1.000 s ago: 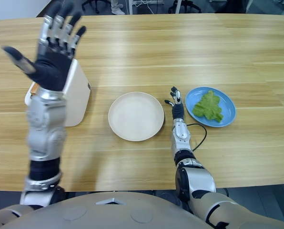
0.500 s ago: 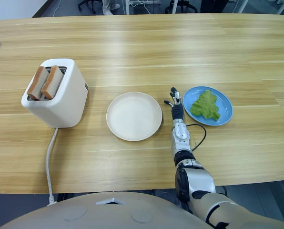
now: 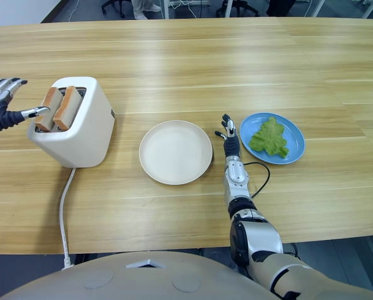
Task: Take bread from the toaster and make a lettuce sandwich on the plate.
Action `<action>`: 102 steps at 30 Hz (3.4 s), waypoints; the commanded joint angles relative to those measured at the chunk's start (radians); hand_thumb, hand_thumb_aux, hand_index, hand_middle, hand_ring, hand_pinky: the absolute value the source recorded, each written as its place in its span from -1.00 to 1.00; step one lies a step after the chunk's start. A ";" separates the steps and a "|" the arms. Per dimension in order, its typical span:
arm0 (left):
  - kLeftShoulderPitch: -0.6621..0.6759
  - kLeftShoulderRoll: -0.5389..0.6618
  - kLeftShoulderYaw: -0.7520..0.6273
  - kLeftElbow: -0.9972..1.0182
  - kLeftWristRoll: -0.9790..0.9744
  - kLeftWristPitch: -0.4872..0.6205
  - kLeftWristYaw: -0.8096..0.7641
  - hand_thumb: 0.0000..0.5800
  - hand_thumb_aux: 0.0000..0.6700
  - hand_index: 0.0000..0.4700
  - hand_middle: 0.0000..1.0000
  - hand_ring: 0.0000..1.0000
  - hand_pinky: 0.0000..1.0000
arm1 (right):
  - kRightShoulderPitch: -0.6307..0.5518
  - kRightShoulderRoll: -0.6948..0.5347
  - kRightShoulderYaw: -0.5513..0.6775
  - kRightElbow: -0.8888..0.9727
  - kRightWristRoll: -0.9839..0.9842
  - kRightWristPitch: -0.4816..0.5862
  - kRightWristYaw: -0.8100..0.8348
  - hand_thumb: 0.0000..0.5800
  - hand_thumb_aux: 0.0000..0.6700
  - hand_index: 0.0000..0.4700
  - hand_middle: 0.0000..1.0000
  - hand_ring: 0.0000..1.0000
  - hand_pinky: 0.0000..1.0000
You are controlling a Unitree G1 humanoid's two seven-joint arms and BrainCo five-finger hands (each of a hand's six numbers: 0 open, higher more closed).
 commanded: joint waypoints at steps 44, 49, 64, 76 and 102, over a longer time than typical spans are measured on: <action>-0.032 -0.063 -0.168 -0.001 0.154 0.066 -0.037 1.00 1.00 0.96 -0.66 -0.66 -0.66 | 0.053 0.001 0.004 -0.006 0.005 0.046 -0.006 -1.00 -1.00 -1.00 -1.00 -1.00 -1.00; -0.035 -0.085 -0.153 0.000 0.109 0.051 -0.030 1.00 1.00 0.96 -0.64 -0.64 -0.64 | 0.057 -0.003 0.002 -0.009 0.006 0.046 -0.006 -1.00 -1.00 -1.00 -1.00 -1.00 -1.00; -0.037 -0.136 0.085 -0.149 0.015 -0.032 0.198 1.00 1.00 0.96 1.00 1.00 1.00 | 0.061 -0.004 0.005 -0.003 0.002 0.053 -0.011 -1.00 -1.00 -1.00 -1.00 -1.00 -1.00; -0.052 -0.173 0.247 -0.260 -0.127 -0.152 0.240 1.00 1.00 0.96 1.00 1.00 1.00 | 0.058 -0.002 0.008 0.010 -0.001 0.062 -0.016 -1.00 -1.00 -1.00 -1.00 -1.00 -1.00; -0.311 -0.696 -0.407 -0.017 -0.632 -0.176 -0.262 1.00 1.00 0.96 1.00 1.00 1.00 | 0.027 -0.009 0.005 0.055 0.002 0.091 -0.017 -1.00 -1.00 -1.00 -1.00 -1.00 -1.00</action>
